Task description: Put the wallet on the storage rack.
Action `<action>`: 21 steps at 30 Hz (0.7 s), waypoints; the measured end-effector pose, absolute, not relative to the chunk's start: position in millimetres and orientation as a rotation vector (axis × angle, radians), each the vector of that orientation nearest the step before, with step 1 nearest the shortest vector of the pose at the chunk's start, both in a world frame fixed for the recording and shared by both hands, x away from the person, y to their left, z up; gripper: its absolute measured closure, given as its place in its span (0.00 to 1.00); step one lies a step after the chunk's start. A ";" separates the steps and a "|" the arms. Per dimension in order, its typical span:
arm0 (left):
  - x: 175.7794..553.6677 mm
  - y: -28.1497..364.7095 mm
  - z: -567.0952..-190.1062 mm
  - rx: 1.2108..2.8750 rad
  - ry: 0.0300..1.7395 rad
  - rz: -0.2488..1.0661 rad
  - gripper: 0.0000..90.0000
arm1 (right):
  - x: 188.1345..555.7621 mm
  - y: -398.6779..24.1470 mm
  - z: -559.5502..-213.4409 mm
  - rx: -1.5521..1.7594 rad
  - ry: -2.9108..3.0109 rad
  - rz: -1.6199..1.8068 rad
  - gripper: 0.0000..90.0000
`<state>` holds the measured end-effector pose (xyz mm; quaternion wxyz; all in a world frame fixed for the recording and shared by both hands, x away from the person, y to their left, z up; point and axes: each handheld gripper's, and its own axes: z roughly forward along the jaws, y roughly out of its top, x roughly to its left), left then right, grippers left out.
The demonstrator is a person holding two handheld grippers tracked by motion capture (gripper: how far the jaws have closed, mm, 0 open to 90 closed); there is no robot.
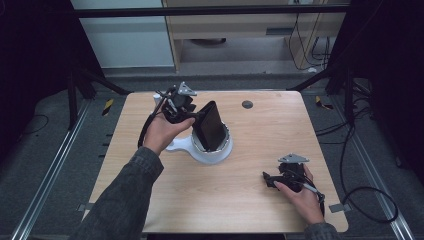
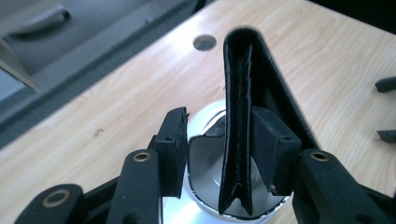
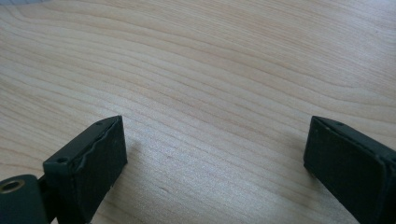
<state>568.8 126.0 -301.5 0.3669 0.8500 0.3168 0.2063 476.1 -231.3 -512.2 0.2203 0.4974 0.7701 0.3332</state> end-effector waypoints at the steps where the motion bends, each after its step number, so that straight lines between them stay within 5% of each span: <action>1: 568.8 126.0 -301.5 2.184 0.814 0.530 0.64 | 476.1 -231.3 -512.2 1.375 2.130 0.921 0.07; 7: 556.5 130.9 -289.8 2.123 0.791 0.544 0.58 | 476.1 -231.2 -512.2 1.375 2.130 0.922 0.07; 14: 539.4 133.0 -288.3 2.101 0.758 0.512 0.34 | 476.1 -231.3 -512.3 1.374 2.129 0.922 0.07; 21: 528.7 138.8 -286.7 2.044 0.724 0.502 0.21 | 476.0 -231.1 -512.2 1.377 2.127 0.924 0.07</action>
